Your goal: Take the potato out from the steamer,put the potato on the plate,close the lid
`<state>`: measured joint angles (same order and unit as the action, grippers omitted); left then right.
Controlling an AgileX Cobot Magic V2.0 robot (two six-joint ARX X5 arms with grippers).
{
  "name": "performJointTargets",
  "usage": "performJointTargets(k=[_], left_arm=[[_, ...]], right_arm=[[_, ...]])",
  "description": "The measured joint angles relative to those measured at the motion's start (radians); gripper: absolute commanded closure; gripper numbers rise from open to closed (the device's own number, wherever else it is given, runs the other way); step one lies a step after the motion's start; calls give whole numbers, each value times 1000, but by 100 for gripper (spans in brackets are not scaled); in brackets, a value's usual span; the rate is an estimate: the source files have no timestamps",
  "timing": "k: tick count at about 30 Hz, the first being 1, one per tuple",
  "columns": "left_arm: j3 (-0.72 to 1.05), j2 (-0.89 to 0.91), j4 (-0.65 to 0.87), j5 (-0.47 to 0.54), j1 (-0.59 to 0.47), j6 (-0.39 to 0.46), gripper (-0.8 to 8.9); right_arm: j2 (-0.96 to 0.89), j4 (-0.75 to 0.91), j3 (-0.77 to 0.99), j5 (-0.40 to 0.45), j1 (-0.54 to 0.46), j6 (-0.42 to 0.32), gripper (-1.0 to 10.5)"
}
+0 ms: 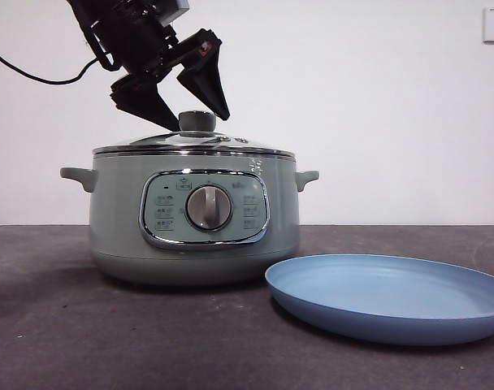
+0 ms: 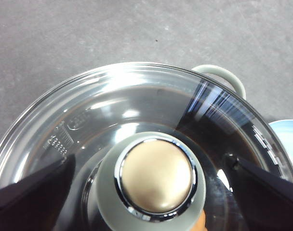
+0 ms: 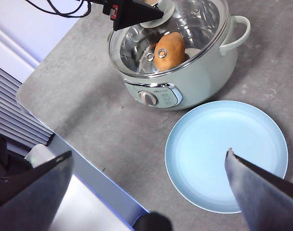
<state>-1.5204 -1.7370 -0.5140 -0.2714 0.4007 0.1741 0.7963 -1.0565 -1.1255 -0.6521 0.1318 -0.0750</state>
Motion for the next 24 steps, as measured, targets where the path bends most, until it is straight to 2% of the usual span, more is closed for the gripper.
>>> performJointTargets(k=[2,3,7,15,17,24], left_arm=[[0,0,-1,7,3,2,389],[0,0,-1,7,3,2,428],[0,0,-16,7,5,2,469],[0,0,-31,7,5,6,731],[0,0,-31,7,5,8,828],[0,0,-31,7,5,9,823]], right_arm=[[1,0,0,0,0,0,288],[1,0,0,0,0,0,288],[1,0,0,0,0,0,288],[1,0,0,1,0,0,288],[1,0,0,1,0,0,288],[1,0,0,1,0,0,288]])
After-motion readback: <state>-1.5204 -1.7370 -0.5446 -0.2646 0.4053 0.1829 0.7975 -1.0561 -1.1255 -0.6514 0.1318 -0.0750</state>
